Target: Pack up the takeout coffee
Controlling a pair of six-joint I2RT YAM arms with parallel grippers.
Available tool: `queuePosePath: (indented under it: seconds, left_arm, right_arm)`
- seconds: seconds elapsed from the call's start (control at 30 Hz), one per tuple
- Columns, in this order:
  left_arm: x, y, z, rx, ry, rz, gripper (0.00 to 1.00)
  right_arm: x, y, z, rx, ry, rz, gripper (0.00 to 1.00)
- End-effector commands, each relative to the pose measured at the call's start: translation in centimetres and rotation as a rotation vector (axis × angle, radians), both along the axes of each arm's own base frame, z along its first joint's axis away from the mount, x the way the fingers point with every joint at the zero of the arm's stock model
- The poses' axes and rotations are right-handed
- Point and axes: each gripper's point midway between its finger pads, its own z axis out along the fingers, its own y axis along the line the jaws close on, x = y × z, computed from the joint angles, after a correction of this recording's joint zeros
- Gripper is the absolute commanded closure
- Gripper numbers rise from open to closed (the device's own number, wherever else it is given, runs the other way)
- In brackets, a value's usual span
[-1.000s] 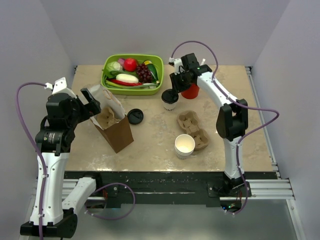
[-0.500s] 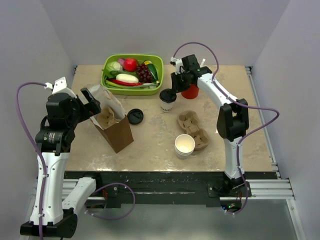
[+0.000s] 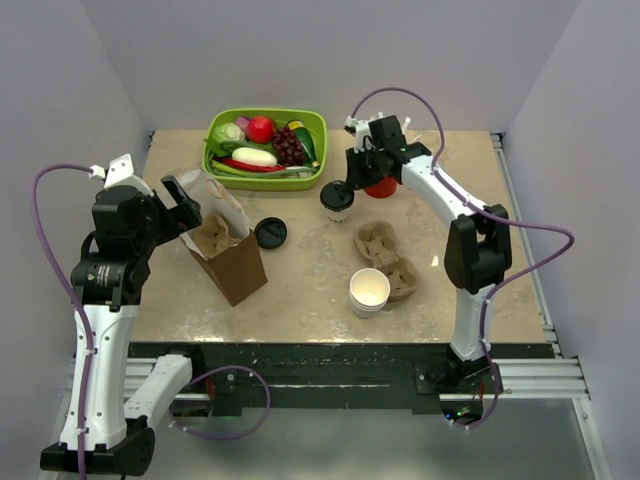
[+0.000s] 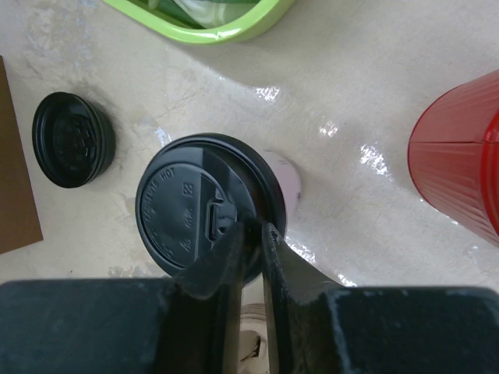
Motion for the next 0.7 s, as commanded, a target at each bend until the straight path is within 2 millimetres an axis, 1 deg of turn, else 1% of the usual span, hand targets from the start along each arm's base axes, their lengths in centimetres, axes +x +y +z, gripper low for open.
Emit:
queuePosePath:
  seconds: [0.0,0.03,0.13,0.23,0.27,0.33,0.4,0.43,0.57,0.63,0.67]
  left_arm:
    - [0.2,0.0,2.0,-0.001,-0.066,-0.001,0.0]
    - [0.2,0.1,2.1,0.0,-0.069,0.0,0.0]
    - [0.1,0.1,2.5,0.0,-0.078,0.0,0.0]
    - [0.1,0.1,2.6,0.001,-0.083,0.003,0.0]
    - [0.0,0.1,2.6,0.001,-0.083,0.003,0.0]
    - [0.0,0.1,2.5,0.001,-0.08,0.004,0.0]
    - [-0.1,0.2,2.4,0.002,-0.074,0.006,0.0]
    - [-0.1,0.2,2.4,0.003,-0.074,0.009,0.0]
    - [-0.2,0.2,2.3,0.004,-0.071,0.007,0.0]
    - [-0.3,0.2,2.3,0.006,-0.072,0.007,0.0]
    - [-0.3,0.2,2.2,0.006,-0.071,0.006,0.0]
  right_arm:
    - [0.3,0.9,5.6,0.083,-0.157,0.024,1.0]
    - [0.1,0.9,6.4,0.088,-0.177,0.026,1.0]
    - [-0.1,0.9,6.6,0.09,-0.188,0.034,1.0]
    - [-0.2,0.8,5.9,0.079,-0.159,0.02,1.0]
    - [0.1,0.6,5.3,0.068,-0.15,0.005,1.0]
    - [0.1,0.7,4.7,0.066,-0.123,-0.004,0.99]
    - [0.3,1.1,4.5,0.07,-0.113,-0.005,0.84]
    - [0.3,1.1,4.4,0.063,-0.111,-0.009,0.71]
    - [0.4,1.5,3.8,0.012,-0.111,-0.019,0.6]
    - [0.5,1.1,2.6,-0.014,-0.082,-0.044,0.57]
    - [0.7,1.0,2.6,-0.026,-0.081,-0.054,0.56]
